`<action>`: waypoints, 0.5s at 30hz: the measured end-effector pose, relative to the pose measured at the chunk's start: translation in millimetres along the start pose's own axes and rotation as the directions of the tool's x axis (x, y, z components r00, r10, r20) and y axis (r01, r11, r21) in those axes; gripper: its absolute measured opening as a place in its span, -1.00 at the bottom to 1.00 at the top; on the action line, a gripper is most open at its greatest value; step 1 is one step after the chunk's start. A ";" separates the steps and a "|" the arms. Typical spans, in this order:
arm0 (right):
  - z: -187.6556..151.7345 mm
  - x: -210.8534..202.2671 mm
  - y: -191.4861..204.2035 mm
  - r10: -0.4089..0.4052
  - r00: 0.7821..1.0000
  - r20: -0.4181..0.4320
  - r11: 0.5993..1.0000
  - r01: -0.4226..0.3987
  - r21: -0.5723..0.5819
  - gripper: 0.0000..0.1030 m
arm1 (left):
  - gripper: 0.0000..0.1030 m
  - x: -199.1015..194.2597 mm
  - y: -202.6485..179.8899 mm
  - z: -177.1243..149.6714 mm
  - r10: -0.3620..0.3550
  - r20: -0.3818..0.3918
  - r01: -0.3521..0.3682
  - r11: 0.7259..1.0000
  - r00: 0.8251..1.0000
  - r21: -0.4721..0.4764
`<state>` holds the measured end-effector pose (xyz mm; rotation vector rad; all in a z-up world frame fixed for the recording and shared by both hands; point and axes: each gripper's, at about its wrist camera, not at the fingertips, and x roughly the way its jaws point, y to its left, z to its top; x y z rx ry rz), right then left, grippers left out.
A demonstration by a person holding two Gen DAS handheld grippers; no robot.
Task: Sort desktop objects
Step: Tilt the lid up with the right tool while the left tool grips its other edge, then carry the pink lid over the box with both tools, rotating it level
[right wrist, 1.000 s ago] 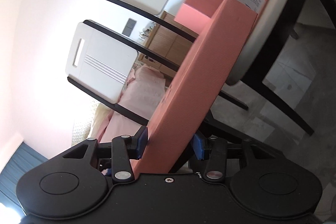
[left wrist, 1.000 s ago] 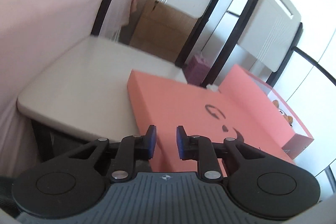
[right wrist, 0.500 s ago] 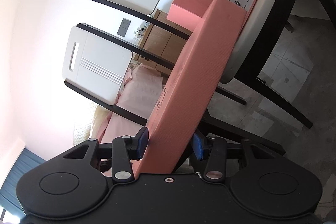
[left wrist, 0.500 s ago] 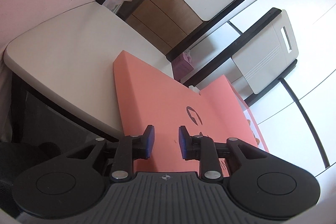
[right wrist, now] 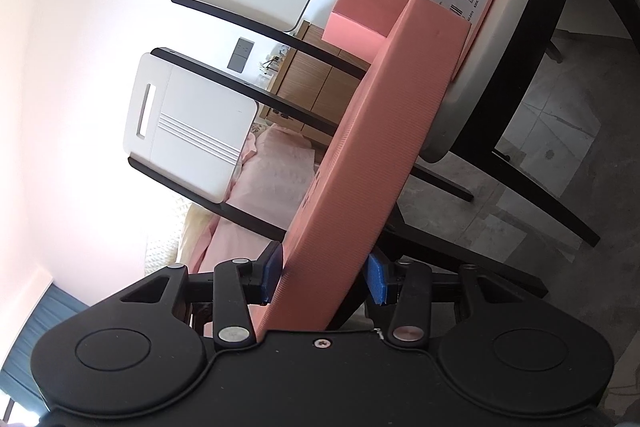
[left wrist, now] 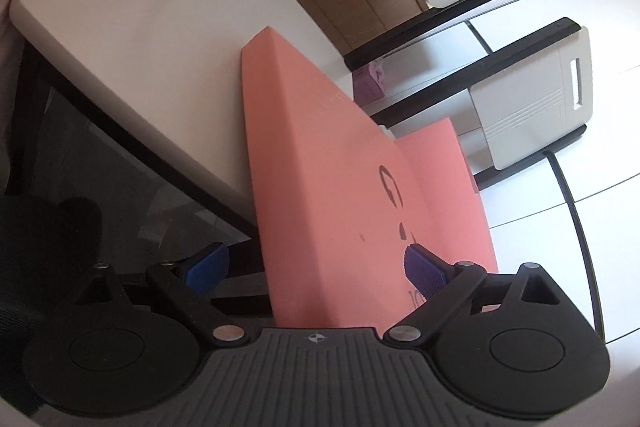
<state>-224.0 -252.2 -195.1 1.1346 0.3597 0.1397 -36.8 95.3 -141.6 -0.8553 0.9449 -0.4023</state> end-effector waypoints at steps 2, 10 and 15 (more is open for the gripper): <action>-0.1 -0.3 0.9 0.002 1.000 0.002 1.000 -0.002 -0.006 -0.12 | 0.78 2.9 0.3 -1.0 -0.023 -0.017 0.022 1.000 1.000 -0.012; 0.3 -4.9 14.5 0.070 0.997 0.037 0.996 -0.067 -0.061 -0.11 | 0.31 -6.0 -21.7 -13.0 -0.032 0.066 0.024 0.994 0.997 0.109; 4.6 -8.7 26.2 0.108 0.993 0.056 0.990 -0.102 -0.099 -0.08 | 0.31 -23.1 -42.2 -21.9 -0.043 0.171 0.004 0.975 0.984 0.224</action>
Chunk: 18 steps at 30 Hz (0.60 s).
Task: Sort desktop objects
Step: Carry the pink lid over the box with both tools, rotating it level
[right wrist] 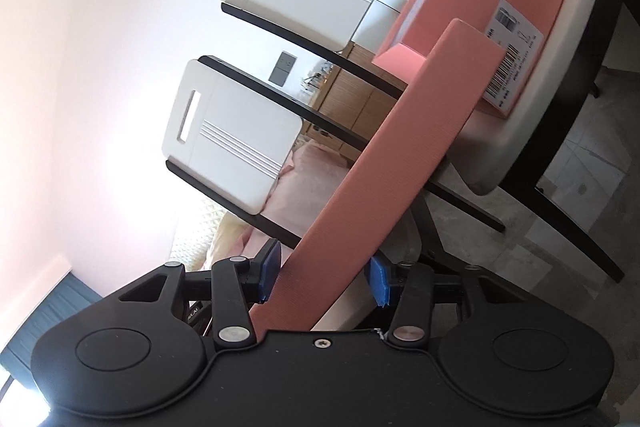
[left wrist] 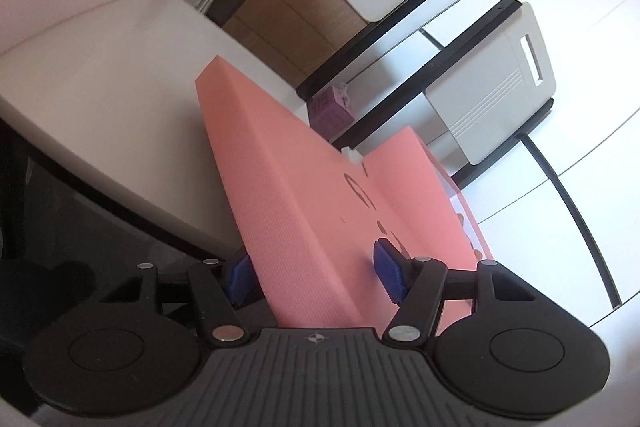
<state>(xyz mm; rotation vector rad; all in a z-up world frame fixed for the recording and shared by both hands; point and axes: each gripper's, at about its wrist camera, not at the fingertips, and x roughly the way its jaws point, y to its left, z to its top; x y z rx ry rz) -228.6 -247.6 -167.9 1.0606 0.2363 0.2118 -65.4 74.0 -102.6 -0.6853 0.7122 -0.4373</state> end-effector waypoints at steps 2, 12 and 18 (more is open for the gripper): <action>3.0 -1.6 5.0 0.014 1.000 0.009 1.000 -0.014 -0.017 -0.06 | 0.31 -4.1 -6.0 0.3 -0.006 0.025 0.005 1.000 1.000 0.022; 17.9 -11.6 20.8 0.077 0.997 0.026 0.994 -0.074 -0.080 -0.05 | 0.31 -18.8 -31.4 1.9 -0.044 0.113 0.033 0.995 0.993 0.095; 32.4 -10.9 28.3 0.129 0.991 0.019 0.990 -0.128 -0.067 -0.05 | 0.31 -27.9 -55.7 12.2 -0.065 0.166 0.040 0.988 0.984 0.149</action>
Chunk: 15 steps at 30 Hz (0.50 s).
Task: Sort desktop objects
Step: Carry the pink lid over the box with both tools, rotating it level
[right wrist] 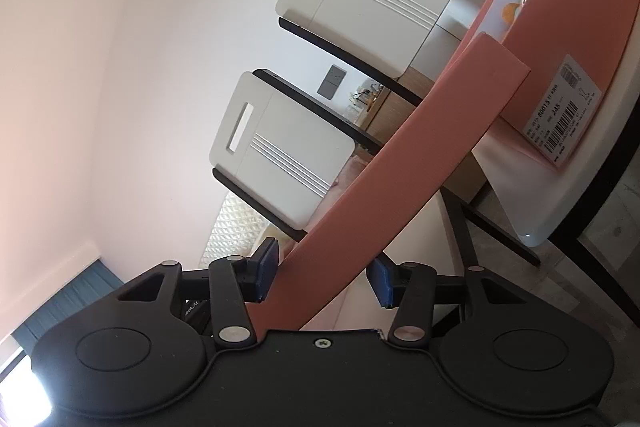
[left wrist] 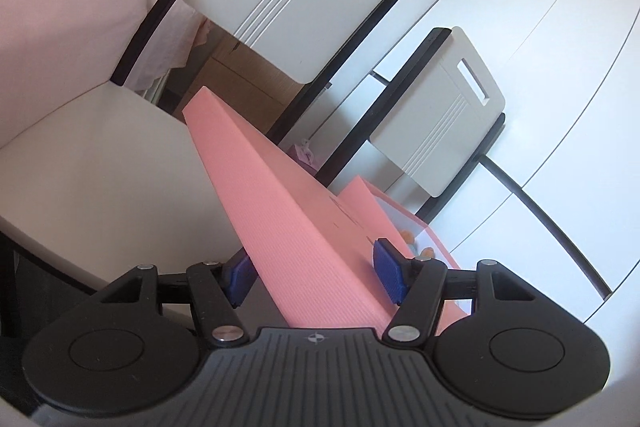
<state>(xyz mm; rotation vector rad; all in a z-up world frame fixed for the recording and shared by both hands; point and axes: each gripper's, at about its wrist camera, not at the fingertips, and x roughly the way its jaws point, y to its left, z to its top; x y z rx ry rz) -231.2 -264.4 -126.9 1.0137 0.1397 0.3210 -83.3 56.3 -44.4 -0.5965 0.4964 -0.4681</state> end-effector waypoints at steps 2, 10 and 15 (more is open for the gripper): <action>5.5 1.5 5.8 0.022 1.000 0.008 1.000 -0.021 -0.011 -0.04 | 0.31 -3.6 -8.0 5.8 -0.009 0.021 0.008 1.000 1.000 0.019; 55.0 -6.7 22.4 0.068 0.995 0.071 0.996 -0.063 -0.070 -0.04 | 0.31 10.7 -56.1 22.7 -0.097 0.069 0.093 0.994 0.993 0.061; 101.6 -28.2 26.4 0.070 0.988 0.135 0.990 -0.052 -0.135 -0.04 | 0.31 40.6 -103.5 21.7 -0.194 0.075 0.187 0.978 0.978 0.092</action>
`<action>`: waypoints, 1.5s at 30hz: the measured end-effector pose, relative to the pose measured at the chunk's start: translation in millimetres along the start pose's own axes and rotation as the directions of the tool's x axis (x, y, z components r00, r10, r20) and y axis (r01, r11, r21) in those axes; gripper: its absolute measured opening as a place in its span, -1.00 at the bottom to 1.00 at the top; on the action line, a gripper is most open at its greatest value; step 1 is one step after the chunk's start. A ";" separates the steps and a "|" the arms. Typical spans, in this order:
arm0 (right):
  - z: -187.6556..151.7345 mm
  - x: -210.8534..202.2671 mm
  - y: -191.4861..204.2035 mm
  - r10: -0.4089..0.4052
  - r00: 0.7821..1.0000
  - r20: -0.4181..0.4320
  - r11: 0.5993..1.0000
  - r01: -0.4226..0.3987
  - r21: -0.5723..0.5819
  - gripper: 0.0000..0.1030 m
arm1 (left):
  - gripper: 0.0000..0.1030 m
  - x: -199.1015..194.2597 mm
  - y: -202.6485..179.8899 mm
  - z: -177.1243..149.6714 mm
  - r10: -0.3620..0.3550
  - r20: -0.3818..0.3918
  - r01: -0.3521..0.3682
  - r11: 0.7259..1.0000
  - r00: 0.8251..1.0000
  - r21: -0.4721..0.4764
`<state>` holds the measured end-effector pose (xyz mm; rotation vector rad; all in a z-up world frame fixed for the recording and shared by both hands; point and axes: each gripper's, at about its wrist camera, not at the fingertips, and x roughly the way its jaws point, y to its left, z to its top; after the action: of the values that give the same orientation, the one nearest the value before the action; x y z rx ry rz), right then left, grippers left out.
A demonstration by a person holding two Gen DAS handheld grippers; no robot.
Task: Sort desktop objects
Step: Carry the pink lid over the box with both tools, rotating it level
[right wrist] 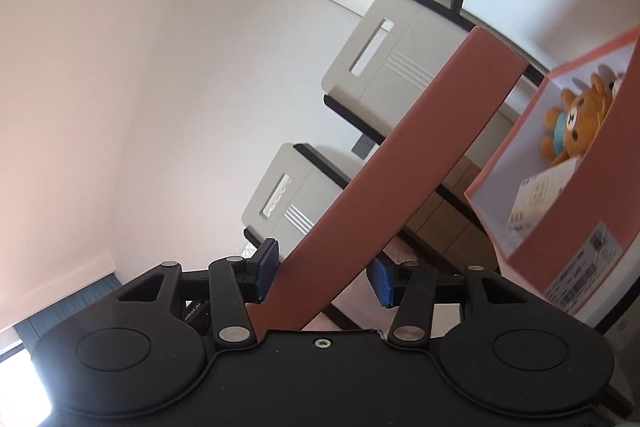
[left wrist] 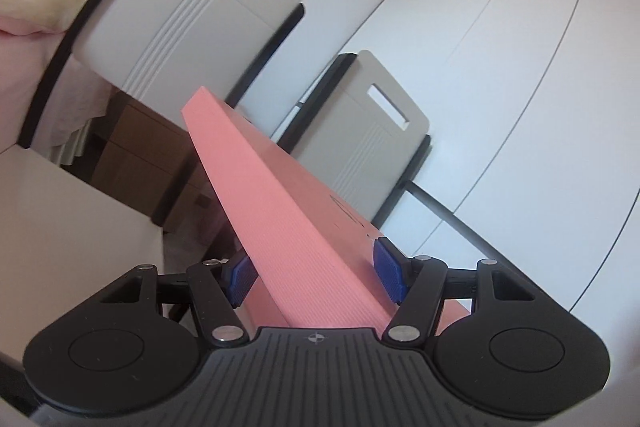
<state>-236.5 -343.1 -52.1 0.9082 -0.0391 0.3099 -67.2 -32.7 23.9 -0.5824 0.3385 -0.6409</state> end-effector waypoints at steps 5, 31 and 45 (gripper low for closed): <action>35.5 -11.7 -12.4 -0.040 0.998 0.053 0.996 0.043 -0.076 0.00 | 0.32 46.5 -25.8 -11.9 -0.073 -0.021 0.073 0.997 0.997 -0.006; 73.3 9.9 -168.4 -0.248 0.968 0.025 0.968 0.248 0.031 0.04 | 0.33 212.8 5.4 -100.9 -0.100 -0.214 0.095 0.995 0.972 -0.036; 68.6 30.2 -174.9 -0.256 0.965 0.061 0.966 0.257 -0.005 0.08 | 0.34 231.3 14.2 -92.5 -0.119 -0.197 0.115 0.993 0.973 -0.031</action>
<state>-151.9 -489.5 -139.3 0.8985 0.0216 0.0410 71.1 -209.6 -85.0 -0.5606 0.5010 -0.8128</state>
